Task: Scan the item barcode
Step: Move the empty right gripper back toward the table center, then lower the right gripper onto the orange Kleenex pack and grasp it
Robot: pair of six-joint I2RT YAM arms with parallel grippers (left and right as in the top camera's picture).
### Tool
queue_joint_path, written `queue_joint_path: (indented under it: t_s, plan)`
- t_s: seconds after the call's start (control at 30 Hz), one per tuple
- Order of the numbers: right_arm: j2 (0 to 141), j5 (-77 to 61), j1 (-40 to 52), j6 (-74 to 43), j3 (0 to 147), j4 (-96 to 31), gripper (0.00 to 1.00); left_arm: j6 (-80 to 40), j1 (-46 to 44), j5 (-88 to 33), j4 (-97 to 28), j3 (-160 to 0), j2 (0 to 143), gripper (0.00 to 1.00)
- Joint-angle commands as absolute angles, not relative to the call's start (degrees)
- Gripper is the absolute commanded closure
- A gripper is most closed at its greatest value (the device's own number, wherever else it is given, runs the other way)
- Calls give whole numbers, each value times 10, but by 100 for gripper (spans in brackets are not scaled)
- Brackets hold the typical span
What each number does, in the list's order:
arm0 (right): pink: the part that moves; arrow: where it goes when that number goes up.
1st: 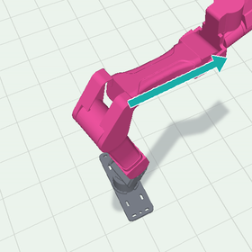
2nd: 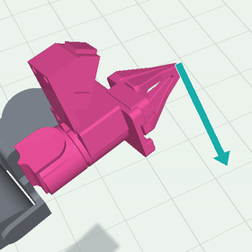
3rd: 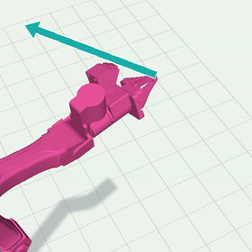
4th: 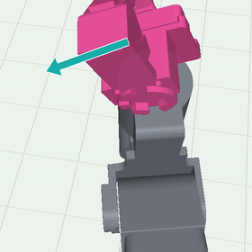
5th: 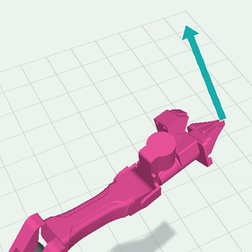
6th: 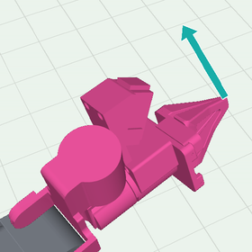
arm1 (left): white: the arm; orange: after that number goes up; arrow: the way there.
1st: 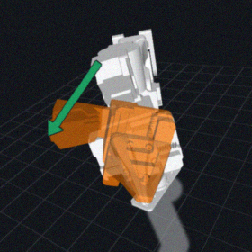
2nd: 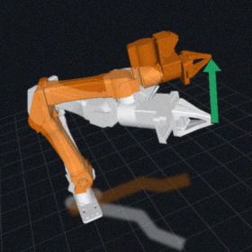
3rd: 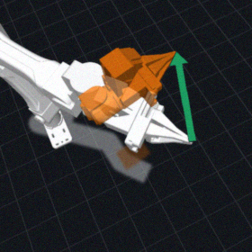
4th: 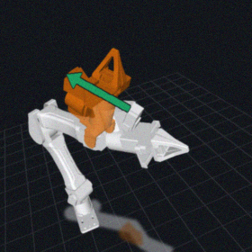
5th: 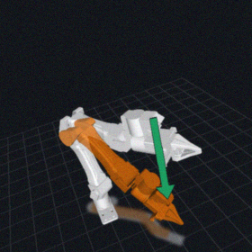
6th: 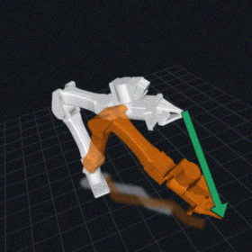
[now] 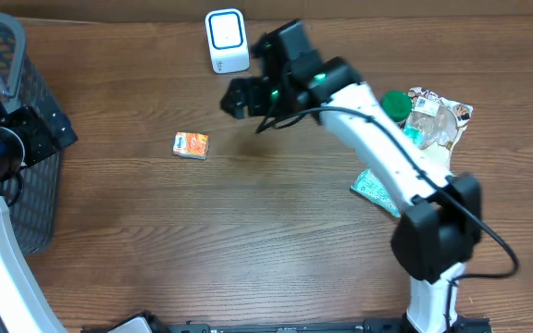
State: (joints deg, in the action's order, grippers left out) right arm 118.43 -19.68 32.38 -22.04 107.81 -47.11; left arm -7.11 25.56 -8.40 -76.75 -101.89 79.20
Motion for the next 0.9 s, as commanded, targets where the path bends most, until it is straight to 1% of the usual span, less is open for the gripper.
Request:
queue_joint_path:
  t_s: [0.0, 0.2, 0.27, 0.43, 0.6, 0.73, 0.87]
  plan:
    - [1242, -181, 353, -263, 1087, -446, 24, -73, 258, -90, -767, -1024, 794, 1]
    - [1301, -173, 383, -332, 1087, -393, 44, -73, 258, -90, -767, -1024, 794, 1]
    - [1315, -165, 389, -362, 1087, -383, 44, -73, 258, -90, -767, -1024, 794, 1]
    - [1337, -159, 398, -388, 1087, -349, 46, -73, 258, -90, -767, -1024, 794, 0]
    - [1356, -152, 412, -392, 1087, -328, 54, -73, 258, -90, -767, -1024, 794, 0]
    - [1370, -150, 421, -392, 1087, -326, 65, -73, 258, -90, -767, -1024, 794, 0]
    - [1374, -150, 428, -392, 1087, -327, 72, -73, 258, -90, -767, -1024, 794, 0]
